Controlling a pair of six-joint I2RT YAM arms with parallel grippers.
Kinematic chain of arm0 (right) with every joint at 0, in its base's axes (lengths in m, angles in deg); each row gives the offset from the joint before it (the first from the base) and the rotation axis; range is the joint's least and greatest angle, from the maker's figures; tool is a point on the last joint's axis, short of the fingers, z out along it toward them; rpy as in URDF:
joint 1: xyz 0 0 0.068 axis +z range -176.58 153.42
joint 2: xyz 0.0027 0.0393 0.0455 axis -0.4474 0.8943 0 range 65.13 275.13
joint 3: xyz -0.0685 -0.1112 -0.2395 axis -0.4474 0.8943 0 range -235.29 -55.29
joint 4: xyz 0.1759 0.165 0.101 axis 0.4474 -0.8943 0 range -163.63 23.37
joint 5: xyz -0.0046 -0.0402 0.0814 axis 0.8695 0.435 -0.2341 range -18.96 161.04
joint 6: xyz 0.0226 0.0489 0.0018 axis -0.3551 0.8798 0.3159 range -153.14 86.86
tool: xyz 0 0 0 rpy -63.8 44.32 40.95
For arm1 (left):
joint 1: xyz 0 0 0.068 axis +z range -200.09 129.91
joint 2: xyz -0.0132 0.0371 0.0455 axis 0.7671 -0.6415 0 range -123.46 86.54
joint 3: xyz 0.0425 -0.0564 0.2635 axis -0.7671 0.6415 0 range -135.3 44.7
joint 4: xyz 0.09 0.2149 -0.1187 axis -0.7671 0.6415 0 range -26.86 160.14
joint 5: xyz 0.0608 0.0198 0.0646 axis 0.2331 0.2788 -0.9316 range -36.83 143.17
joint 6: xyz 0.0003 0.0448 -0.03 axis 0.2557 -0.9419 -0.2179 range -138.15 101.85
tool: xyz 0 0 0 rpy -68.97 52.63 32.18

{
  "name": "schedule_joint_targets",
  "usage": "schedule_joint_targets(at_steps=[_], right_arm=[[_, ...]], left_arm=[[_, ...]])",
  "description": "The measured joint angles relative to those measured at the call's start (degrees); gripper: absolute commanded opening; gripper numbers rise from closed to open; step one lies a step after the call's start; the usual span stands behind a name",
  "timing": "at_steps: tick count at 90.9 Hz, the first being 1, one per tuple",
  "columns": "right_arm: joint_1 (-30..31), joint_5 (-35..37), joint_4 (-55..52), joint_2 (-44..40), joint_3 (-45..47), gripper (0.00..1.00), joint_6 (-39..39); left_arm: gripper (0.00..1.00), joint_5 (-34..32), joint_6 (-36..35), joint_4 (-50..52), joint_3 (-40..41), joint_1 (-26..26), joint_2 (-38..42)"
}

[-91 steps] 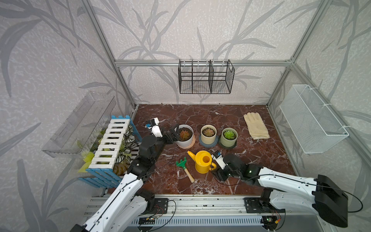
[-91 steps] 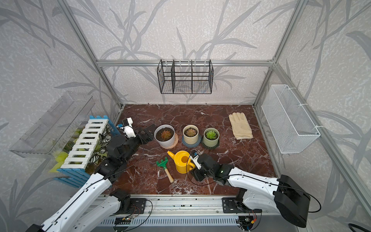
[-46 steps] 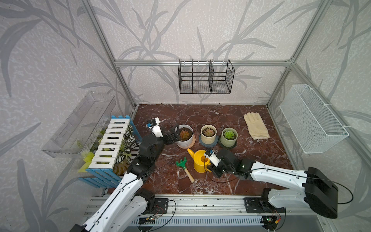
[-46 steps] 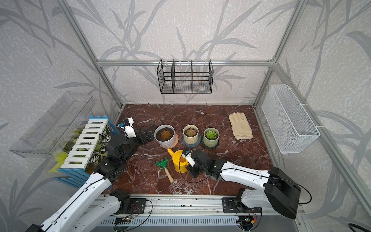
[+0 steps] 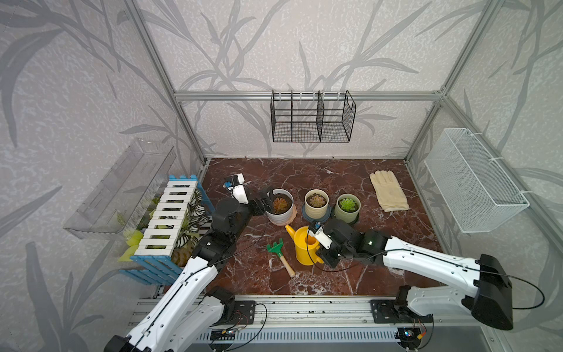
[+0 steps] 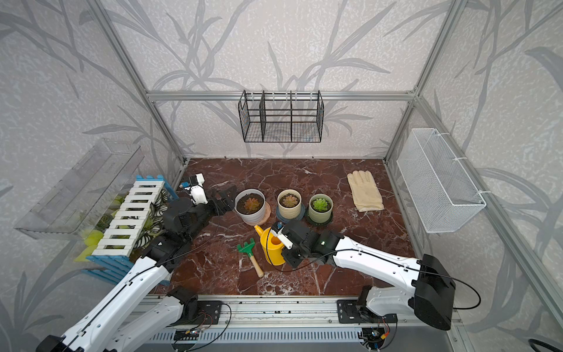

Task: Water the succulent around the soil edge
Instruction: Pick up the watering can from the center of the board, then water the soil of the potted plant with water.

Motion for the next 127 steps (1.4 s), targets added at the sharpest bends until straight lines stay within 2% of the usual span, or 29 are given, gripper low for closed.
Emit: schedule_joint_targets(at_steps=[17, 36, 67, 100, 127], right_arm=[[-0.07, 0.48, -14.97, 4.44, -16.79, 0.0, 0.5], [-2.82, -0.5, -29.94, 13.97, -31.82, 0.0, 0.5], [-4.79, -1.49, -44.85, 26.62, -50.97, 0.0, -0.31], [-4.79, -4.46, -48.96, 36.61, -61.02, 0.0, -0.68], [-4.81, -4.31, -48.85, 37.42, -62.01, 0.0, -0.59]], left_arm=[[1.0, -2.01, -1.44, 1.14, 0.0, 0.02, 0.42], [1.0, -5.01, -2.58, 2.86, 0.0, 0.02, 1.62], [1.0, -7.1, -3.19, 5.6, -0.87, 0.02, 2.34], [1.0, -7.69, -3.13, 6.27, -0.87, 0.02, 3.37], [1.0, -7.61, -3.1, 6.43, -0.87, 0.02, 3.04]])
